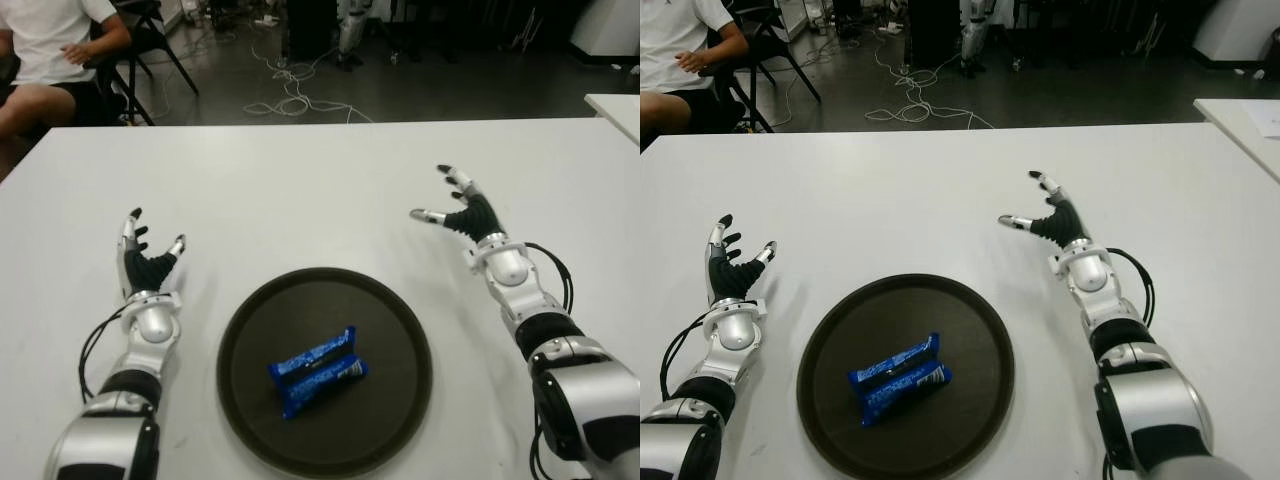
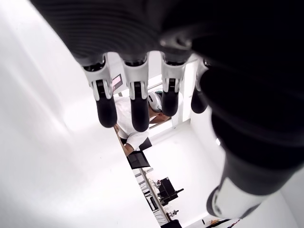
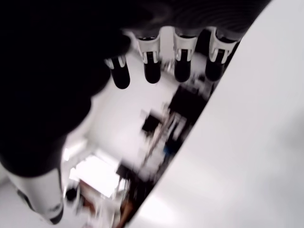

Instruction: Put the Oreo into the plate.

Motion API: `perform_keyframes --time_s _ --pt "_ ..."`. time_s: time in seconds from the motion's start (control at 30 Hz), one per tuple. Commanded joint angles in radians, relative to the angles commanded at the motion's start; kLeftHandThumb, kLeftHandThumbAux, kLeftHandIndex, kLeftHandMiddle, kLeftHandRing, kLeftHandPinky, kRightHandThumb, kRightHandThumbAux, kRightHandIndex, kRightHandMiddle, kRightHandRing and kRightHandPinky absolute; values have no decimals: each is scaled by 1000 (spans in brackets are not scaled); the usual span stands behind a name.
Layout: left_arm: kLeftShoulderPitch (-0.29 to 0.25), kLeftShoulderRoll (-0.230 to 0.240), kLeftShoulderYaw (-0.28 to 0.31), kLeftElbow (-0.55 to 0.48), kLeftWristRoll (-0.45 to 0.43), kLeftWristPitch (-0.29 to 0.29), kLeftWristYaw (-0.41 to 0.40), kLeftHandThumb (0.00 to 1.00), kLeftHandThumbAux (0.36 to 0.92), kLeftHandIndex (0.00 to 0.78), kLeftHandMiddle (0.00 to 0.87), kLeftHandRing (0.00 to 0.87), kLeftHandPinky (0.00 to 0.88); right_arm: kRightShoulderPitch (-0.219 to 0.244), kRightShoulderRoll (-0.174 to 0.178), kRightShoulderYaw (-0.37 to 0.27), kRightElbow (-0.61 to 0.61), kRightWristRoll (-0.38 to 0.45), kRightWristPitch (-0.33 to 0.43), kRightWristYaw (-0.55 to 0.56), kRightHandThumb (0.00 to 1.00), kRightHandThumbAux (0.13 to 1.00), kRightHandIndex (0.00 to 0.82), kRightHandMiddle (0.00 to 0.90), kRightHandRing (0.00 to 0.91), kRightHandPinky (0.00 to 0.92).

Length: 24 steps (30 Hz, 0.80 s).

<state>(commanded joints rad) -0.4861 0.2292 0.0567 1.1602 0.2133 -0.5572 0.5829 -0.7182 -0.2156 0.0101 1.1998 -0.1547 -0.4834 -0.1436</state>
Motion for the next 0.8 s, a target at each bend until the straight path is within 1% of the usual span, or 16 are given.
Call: perform_keyframes --time_s 0.2,0.27,0.37,0.53,0.63,0.8 --pt "0 3 -3 0 5 5 4 208 782 108 128 139 165 -8 5 -11 13 -5 23 -47 0 697 87 43 15 7" --pt "0 4 -2 1 4 5 5 208 781 108 128 142 177 -9 8 -21 35 -2 56 -74 0 704 81 40 19 14" --pt "1 1 4 2 -4 -3 -1 221 783 111 121 136 174 -11 16 -34 62 1 106 -112 0 711 80 49 47 51" --pt "3 0 4 0 -6 -12 -5 240 782 114 106 120 169 -28 29 -49 71 14 176 -158 0 739 81 63 83 86" --pt "3 1 1 0 -1 -11 -1 241 779 111 105 120 165 -34 35 -60 72 22 204 -177 0 738 86 65 93 91" --pt "2 3 -3 0 5 -5 3 234 779 109 108 122 160 -38 40 -71 70 23 235 -195 0 737 81 53 85 84"
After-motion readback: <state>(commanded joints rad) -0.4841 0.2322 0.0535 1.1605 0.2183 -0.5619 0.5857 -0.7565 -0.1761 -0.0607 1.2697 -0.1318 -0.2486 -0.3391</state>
